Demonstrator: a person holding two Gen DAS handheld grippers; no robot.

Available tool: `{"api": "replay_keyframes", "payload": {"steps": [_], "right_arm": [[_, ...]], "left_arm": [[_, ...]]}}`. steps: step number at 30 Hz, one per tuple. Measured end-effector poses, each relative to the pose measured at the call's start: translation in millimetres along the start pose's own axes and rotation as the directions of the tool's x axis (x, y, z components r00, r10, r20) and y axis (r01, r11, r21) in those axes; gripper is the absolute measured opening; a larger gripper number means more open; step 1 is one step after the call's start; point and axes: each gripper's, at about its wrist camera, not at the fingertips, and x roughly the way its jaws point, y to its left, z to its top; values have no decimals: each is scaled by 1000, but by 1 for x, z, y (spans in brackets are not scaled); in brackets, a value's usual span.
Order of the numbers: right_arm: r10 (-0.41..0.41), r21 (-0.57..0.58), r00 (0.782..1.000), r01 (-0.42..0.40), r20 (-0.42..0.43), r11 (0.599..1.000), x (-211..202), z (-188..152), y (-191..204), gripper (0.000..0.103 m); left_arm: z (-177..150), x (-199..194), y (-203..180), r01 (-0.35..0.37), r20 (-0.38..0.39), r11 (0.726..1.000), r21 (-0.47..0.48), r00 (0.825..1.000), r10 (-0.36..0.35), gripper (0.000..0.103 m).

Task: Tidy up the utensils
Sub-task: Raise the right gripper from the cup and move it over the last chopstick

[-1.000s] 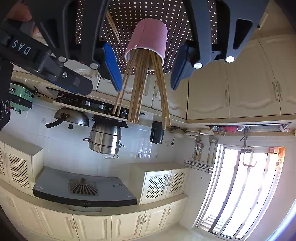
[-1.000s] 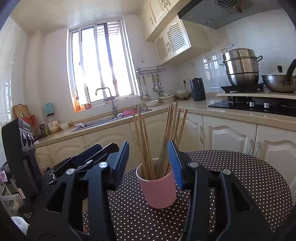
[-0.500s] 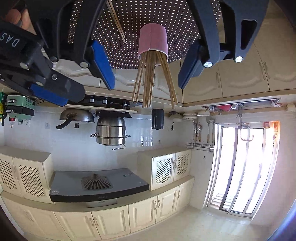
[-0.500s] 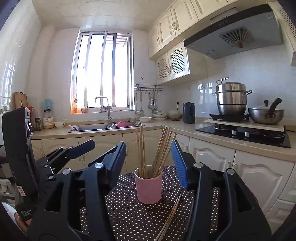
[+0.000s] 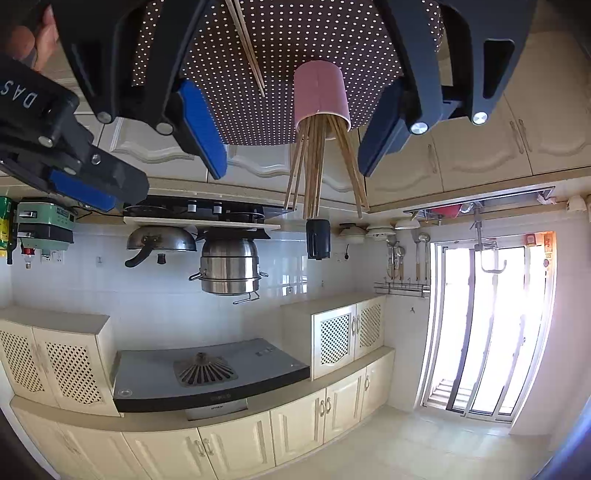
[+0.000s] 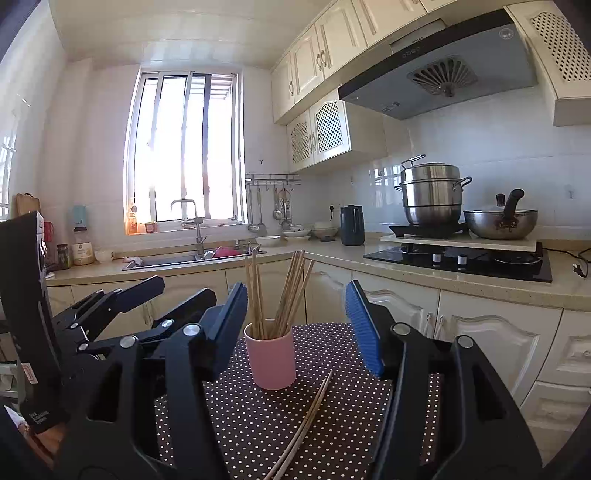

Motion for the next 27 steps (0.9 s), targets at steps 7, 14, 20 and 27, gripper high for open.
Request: {"api": "replay_keyframes", "payload": {"steps": [7, 14, 20, 27], "right_arm": [[-18, 20, 1000, 18, -21, 1000, 1, -11, -15, 55], [-29, 39, 998, 32, -59, 999, 11, -25, -29, 55], [-41, 78, 991, 51, -128, 996, 28, -41, -46, 55], [-70, 118, 953, 109, -294, 987, 62, -69, -66, 60]], "left_arm": [[-5, 9, -12, 1, -24, 1000, 4, 1000, -1, 74], [-15, 29, -18, 10, -79, 1000, 0, 997, -10, 75], [-33, 58, -18, 11, -184, 1000, -5, 983, -12, 75], [-78, 118, -24, 7, -482, 999, 48, 876, 17, 75]]}}
